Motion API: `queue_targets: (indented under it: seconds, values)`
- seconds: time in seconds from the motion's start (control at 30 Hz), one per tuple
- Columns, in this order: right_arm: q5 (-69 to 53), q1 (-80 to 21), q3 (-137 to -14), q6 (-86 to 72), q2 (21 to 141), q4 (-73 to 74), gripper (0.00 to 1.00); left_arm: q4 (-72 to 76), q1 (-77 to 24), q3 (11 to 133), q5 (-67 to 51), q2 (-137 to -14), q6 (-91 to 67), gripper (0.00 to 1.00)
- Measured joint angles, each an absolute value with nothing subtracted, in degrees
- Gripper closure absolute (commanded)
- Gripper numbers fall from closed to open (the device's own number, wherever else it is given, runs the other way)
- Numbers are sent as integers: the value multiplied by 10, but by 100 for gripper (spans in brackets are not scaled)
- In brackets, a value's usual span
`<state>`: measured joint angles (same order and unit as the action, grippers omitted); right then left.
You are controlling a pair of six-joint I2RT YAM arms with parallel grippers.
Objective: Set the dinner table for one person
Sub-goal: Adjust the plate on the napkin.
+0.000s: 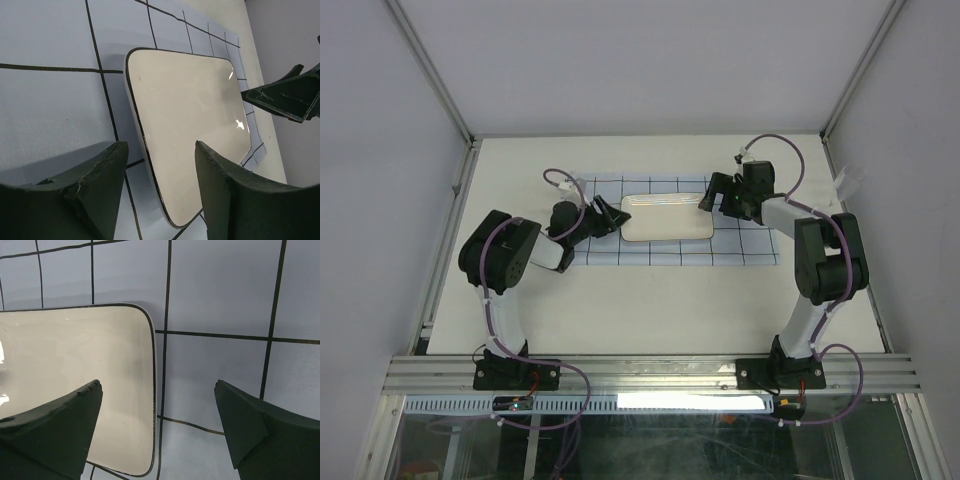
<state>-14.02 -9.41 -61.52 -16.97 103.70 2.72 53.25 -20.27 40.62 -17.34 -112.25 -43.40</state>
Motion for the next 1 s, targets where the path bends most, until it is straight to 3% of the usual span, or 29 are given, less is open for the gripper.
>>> queue_targets:
  seconds: [0.17,0.33,0.5,1.0]
  values:
    - [-142,-94,-615,-170,1037,27,3,542,-203,407,-184,-1145,-448,74]
    - [-142,-94,-615,-170,1038,27,3,542,-203,409,-186,-1151,-455,82]
    - [-142,-95,-615,-170,1038,27,3,538,-203,414,-185,-1152,-458,100]
    - [-142,-95,-615,-169,1038,27,6,483,-206,455,-190,-1152,-441,100]
